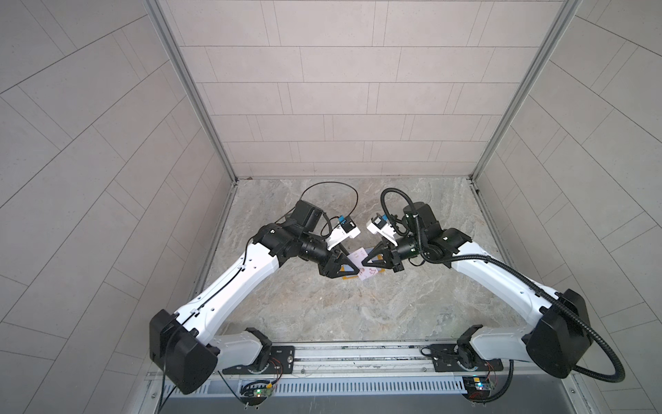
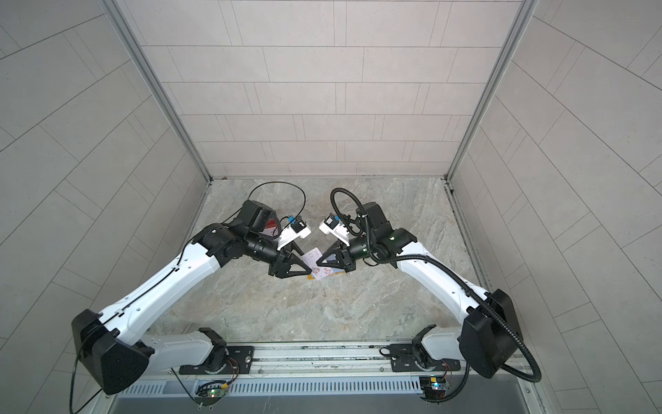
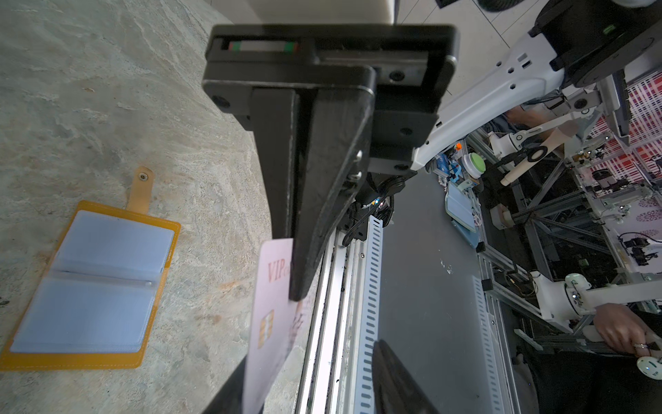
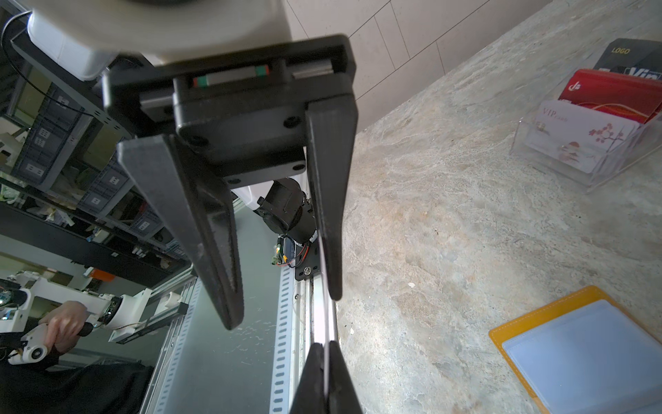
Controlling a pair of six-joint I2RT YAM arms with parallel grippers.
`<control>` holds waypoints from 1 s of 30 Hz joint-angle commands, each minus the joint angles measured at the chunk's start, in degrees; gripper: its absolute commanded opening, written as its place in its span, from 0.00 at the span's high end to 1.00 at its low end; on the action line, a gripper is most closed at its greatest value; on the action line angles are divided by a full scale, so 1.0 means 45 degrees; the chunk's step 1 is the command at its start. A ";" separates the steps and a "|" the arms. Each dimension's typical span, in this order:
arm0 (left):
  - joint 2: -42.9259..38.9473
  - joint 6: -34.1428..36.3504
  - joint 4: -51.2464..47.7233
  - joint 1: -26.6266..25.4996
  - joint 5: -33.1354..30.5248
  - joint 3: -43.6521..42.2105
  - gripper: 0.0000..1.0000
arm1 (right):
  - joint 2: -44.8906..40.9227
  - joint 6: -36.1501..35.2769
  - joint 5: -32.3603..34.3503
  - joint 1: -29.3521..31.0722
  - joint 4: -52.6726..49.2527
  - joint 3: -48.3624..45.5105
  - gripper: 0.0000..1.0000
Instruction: Take the credit cards out of the card holder
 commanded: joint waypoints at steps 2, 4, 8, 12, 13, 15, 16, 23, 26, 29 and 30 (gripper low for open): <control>0.0063 0.0320 -0.0286 0.0066 0.0345 0.0415 0.54 | 0.0110 -0.1120 -0.0353 0.0083 -0.0671 0.0344 1.00; 0.0083 0.0352 -0.0289 0.0066 0.0406 0.0415 0.56 | 0.0170 -0.1354 -0.0388 0.0110 -0.0970 0.0418 1.00; 0.0025 0.0304 -0.0240 0.0085 0.0328 0.0429 0.64 | 0.0152 -0.1630 -0.0347 0.0119 -0.1345 0.0425 1.00; 0.0024 0.0190 -0.0167 0.0137 0.0313 0.0415 0.75 | 0.0083 -0.1699 -0.0346 0.0150 -0.1449 0.0372 1.00; 0.0043 0.0145 -0.0102 0.0134 0.0325 0.0398 0.76 | 0.0071 -0.1695 -0.0346 0.0174 -0.1449 0.0366 1.00; 0.0080 0.0068 -0.0028 0.0144 0.0328 0.0357 0.79 | 0.0060 -0.1719 -0.0370 0.0201 -0.1449 0.0347 1.00; 0.0110 0.0060 0.0007 0.0132 0.0374 0.0331 0.81 | 0.0081 -0.1746 -0.0385 0.0211 -0.1449 0.0352 1.00; 0.0152 0.0060 0.0058 0.0144 0.0620 0.0185 0.90 | 0.0224 -0.1706 -0.0337 0.0252 -0.1334 0.0410 1.00; 0.0132 -0.0078 0.0226 0.0143 0.0659 0.0103 0.98 | 0.0182 -0.1616 -0.0278 0.0259 -0.1121 0.0313 1.00; 0.0070 -0.0426 0.0652 0.0144 0.0643 -0.0049 1.00 | 0.0046 -0.1566 0.0134 0.0258 -0.1081 0.0219 0.84; 0.0016 -0.0570 0.0866 0.0144 0.0623 -0.0133 1.00 | -0.0047 -0.1532 0.0269 0.0230 -0.1078 0.0185 0.79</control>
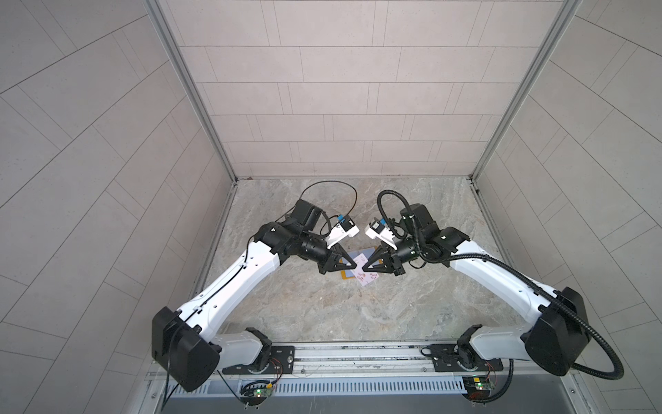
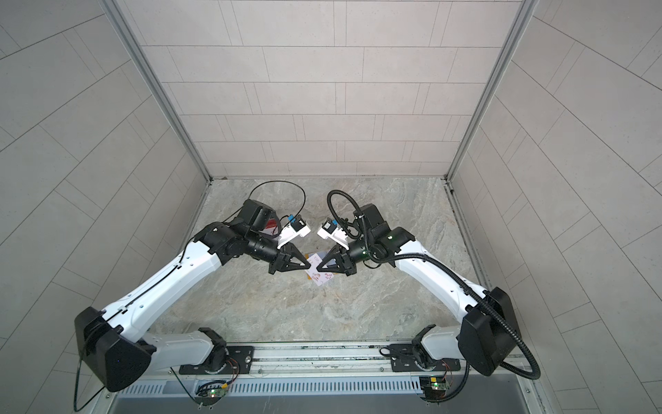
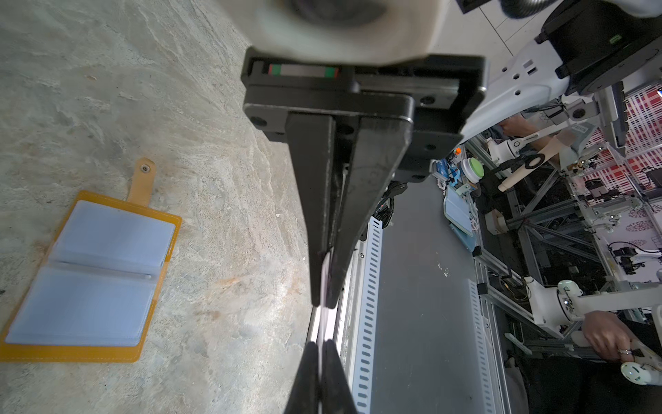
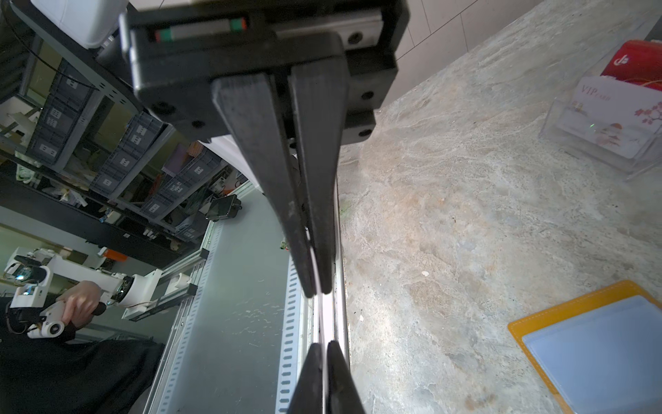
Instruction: Take the credit cards out of the card holder
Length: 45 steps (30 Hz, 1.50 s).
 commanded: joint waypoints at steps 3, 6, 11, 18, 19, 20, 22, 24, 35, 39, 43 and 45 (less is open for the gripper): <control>-0.0454 -0.1055 0.1799 0.0018 0.0251 -0.0612 1.00 | -0.0572 -0.0173 0.0943 -0.0002 0.0479 -0.0295 0.67; -0.0751 -0.1759 0.2746 0.0069 -0.0012 -0.1133 1.00 | -0.1267 0.0871 0.1610 -0.0244 0.1673 -0.0942 0.53; -0.1252 -0.2975 0.4243 0.0083 -0.0894 -0.1961 1.00 | -0.2277 0.2493 0.1731 -0.0934 0.3357 -0.2180 0.43; -0.2450 -0.5887 0.7809 0.0101 -0.3305 -0.3560 1.00 | -0.3270 0.5196 0.3943 -0.1069 0.6731 -0.3862 0.31; -0.2616 -0.6405 0.8610 0.0088 -0.3469 -0.3888 1.00 | -0.3296 0.5442 0.4298 -0.1079 0.6998 -0.3966 0.30; -0.2790 -0.6996 0.9583 0.0091 -0.3467 -0.4245 1.00 | -0.3296 0.5798 0.4794 -0.1099 0.7273 -0.4016 0.30; -0.3105 -0.8043 1.1234 0.0065 -0.3693 -0.4879 1.00 | -0.3210 0.6247 0.4993 -0.1155 0.7824 -0.4069 0.29; -0.3346 -0.8765 1.2290 0.0066 -0.4224 -0.5329 1.00 | -0.3151 0.6894 0.5077 -0.1259 0.8440 -0.4120 0.29; -0.3814 -1.1686 1.7197 0.0071 -0.5524 -0.7465 1.00 | -0.2080 1.1187 0.4187 -0.1221 1.3292 -0.4642 0.35; -0.3534 -1.2289 1.8167 0.0072 -0.5303 -0.7659 1.00 | -0.1680 1.2105 0.4080 -0.1032 1.4653 -0.4595 0.43; -0.3406 -1.2804 1.9213 0.0080 -0.5387 -0.7944 1.00 | -0.1522 1.2434 0.4048 -0.0963 1.5162 -0.4476 0.51; -0.3355 -1.2991 1.9525 0.0082 -0.5445 -0.8018 1.00 | -0.1537 1.2393 0.4096 -0.0954 1.5138 -0.4442 0.55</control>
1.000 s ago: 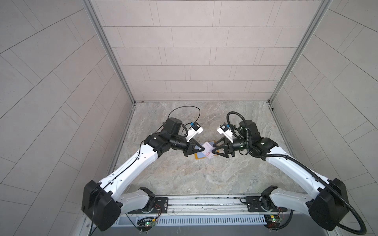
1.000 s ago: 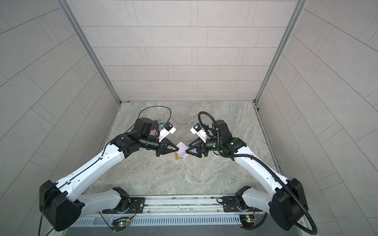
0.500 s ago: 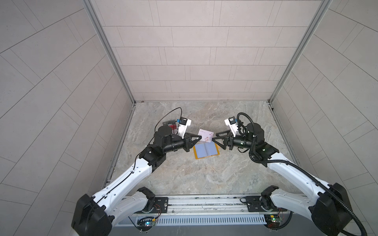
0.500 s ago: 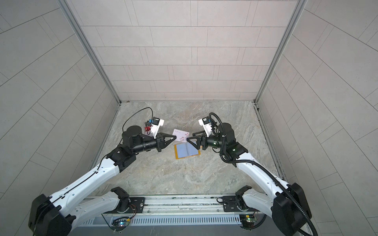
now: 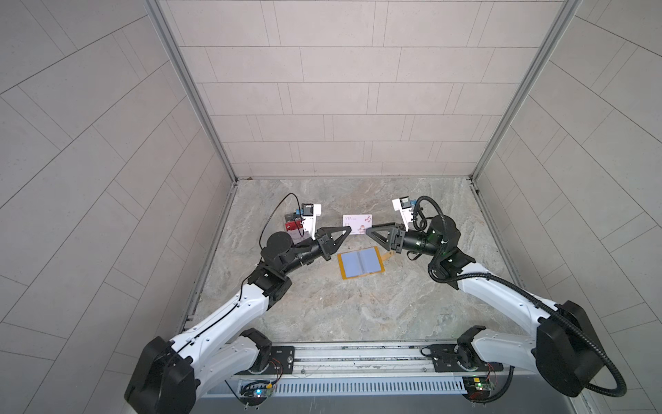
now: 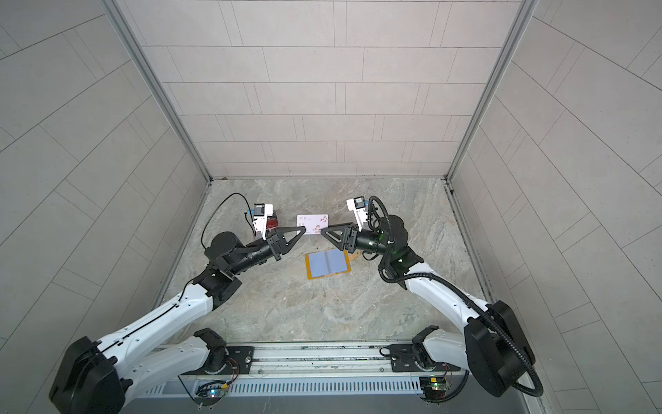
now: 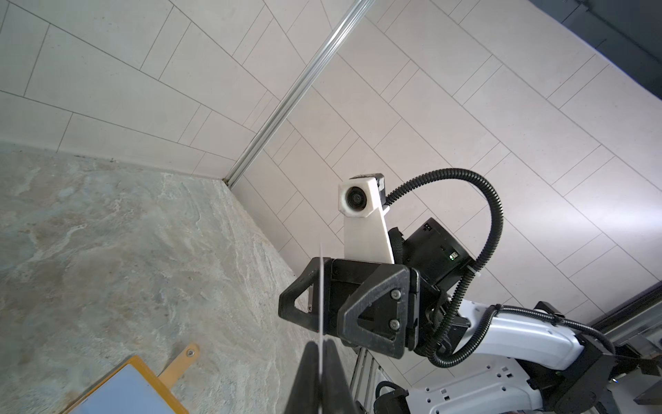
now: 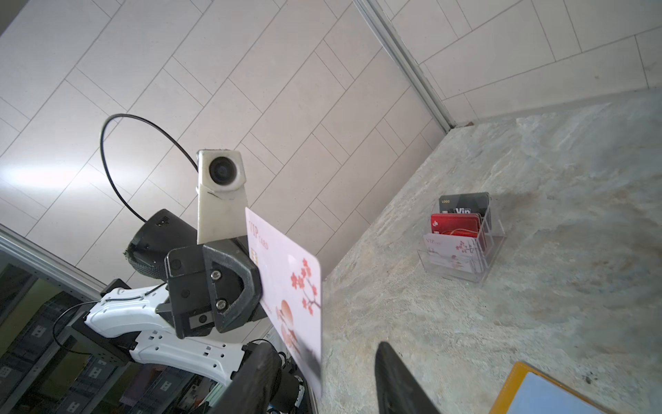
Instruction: Take the credit cards out of the card holder
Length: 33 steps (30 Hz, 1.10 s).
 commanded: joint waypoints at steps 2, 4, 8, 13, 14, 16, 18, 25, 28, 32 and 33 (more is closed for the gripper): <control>0.0159 -0.0769 0.1827 0.0067 0.0045 -0.0227 1.00 | -0.0009 0.0526 -0.0105 0.0070 0.0952 0.0250 0.58; 0.0290 -0.0967 0.2164 0.0067 0.0107 -0.0291 1.00 | -0.0063 0.0553 -0.0104 0.0063 0.1006 0.0269 0.62; 0.0465 -0.1207 0.2611 0.0051 0.0096 -0.0407 1.00 | -0.0116 0.0624 -0.0144 0.0077 0.1090 0.0347 0.68; 0.0733 -0.1422 0.2965 0.0052 0.0321 -0.0413 1.00 | -0.0146 0.0763 -0.0140 0.0112 0.1271 0.0410 0.73; 0.0760 -0.1460 0.3050 0.0062 0.0402 -0.0427 1.00 | -0.0127 0.0796 -0.0163 0.0126 0.1310 0.0458 0.75; 0.0808 -0.1482 0.3083 0.0062 0.0478 -0.0467 1.00 | -0.0126 0.0847 -0.0176 0.0184 0.1401 0.0475 0.78; 0.0790 -0.1479 0.3083 0.0061 0.0490 -0.0510 1.00 | -0.0126 0.0886 -0.0183 0.0217 0.1456 0.0498 0.80; 0.0816 -0.1370 0.3031 0.0067 0.0506 -0.0513 1.00 | -0.0178 0.0911 -0.0202 0.0226 0.1544 0.0429 0.87; 0.0797 -0.1350 0.2969 0.0062 0.0491 -0.0506 0.99 | -0.0204 0.0914 -0.0185 0.0229 0.1554 0.0426 0.90; 0.0727 -0.1006 0.2362 0.0080 0.0540 -0.0401 0.88 | -0.0226 0.0778 -0.0179 0.0229 0.1253 0.0448 0.98; 0.0624 -0.0768 0.1981 0.0087 0.0575 -0.0354 0.85 | -0.0243 0.0770 -0.0183 0.0229 0.1246 0.0432 0.98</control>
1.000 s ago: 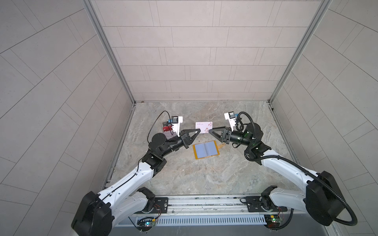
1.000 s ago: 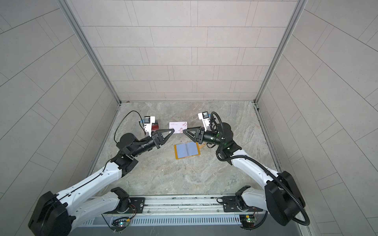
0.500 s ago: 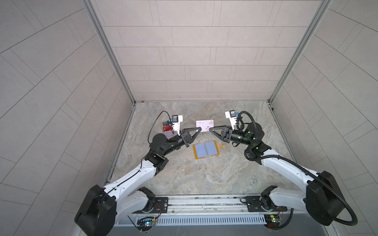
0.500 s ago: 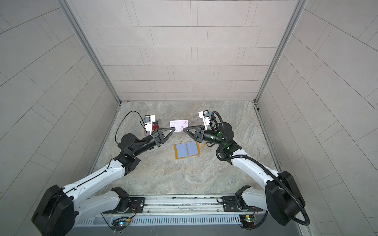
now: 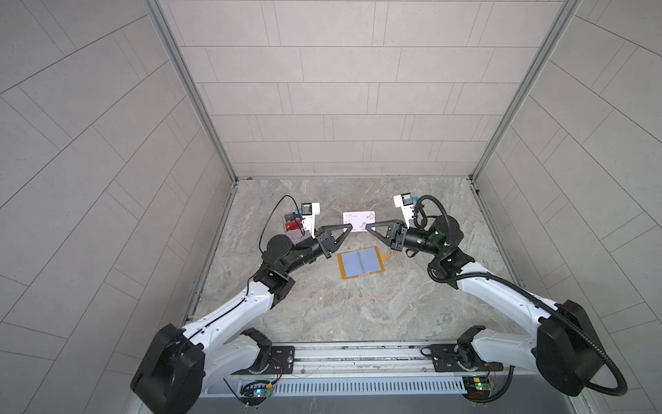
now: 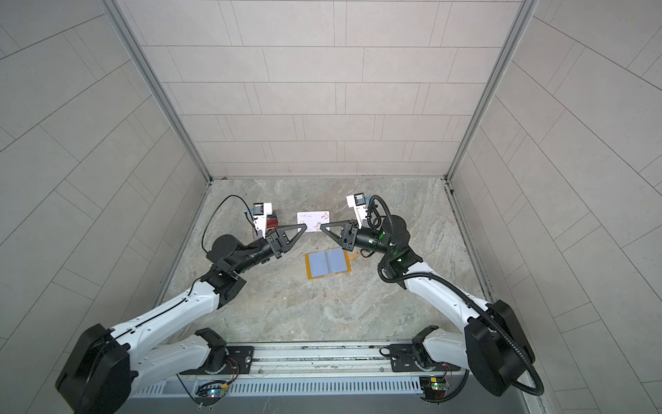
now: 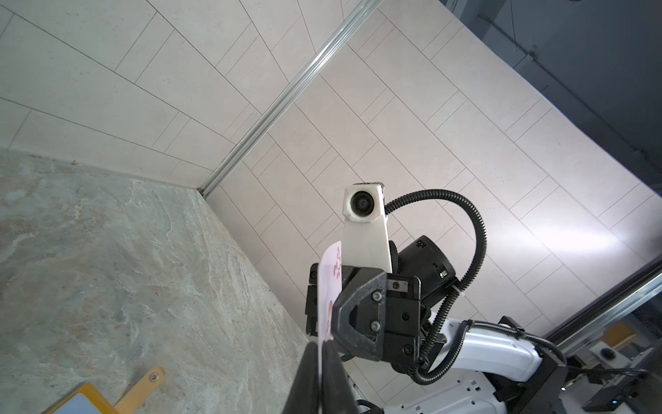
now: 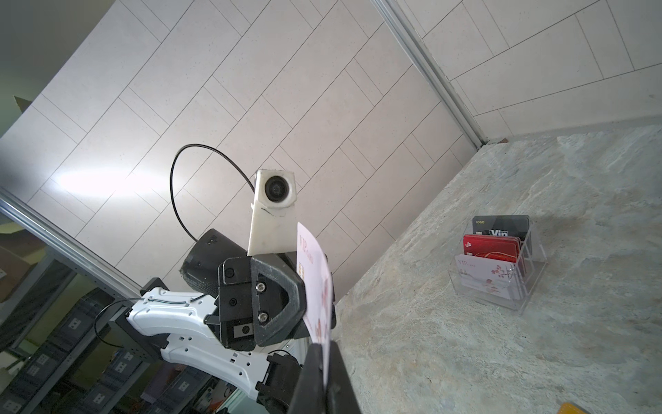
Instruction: Take the credit cards out of the card holder
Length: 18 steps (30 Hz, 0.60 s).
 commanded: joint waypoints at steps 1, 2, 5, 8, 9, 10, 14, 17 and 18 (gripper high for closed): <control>-0.0311 0.0743 -0.0637 0.0022 0.0256 0.0063 0.83 | -0.0243 -0.0032 0.0007 0.0039 0.0151 0.0251 0.99; -0.0447 0.1007 -0.1043 0.0038 0.0217 0.0091 0.80 | -0.0244 -0.0048 -0.0008 0.0045 0.0100 0.0227 0.99; -0.0833 0.1759 -0.2219 0.0038 0.0090 0.0115 0.68 | -0.0263 -0.0124 -0.0071 0.0039 -0.0048 0.0241 1.00; -0.1224 0.2604 -0.3676 0.0075 0.0077 0.0293 0.59 | -0.0282 -0.0356 -0.0101 0.0045 -0.0306 0.0317 1.00; -0.1333 0.2985 -0.4252 0.0077 0.0127 0.0409 0.57 | -0.0282 -0.0534 -0.0063 0.0045 -0.0547 0.0362 1.00; -0.1434 0.3419 -0.4871 0.0078 0.0172 0.0549 0.54 | -0.0272 -0.0745 -0.0052 0.0059 -0.0880 0.0407 1.00; -0.1839 0.5684 -0.8790 0.0086 -0.0086 0.1519 0.35 | -0.0355 -0.2165 -0.0071 0.0062 -0.2518 0.0643 1.00; -0.2208 0.7116 -1.1084 0.0097 -0.0424 0.2128 0.25 | -0.0543 -0.3868 -0.0091 0.0064 -0.5112 0.1210 1.00; -0.2345 0.7600 -1.1820 0.0096 -0.0595 0.2332 0.21 | -0.0622 -0.4497 -0.0114 0.0064 -0.5903 0.1417 1.00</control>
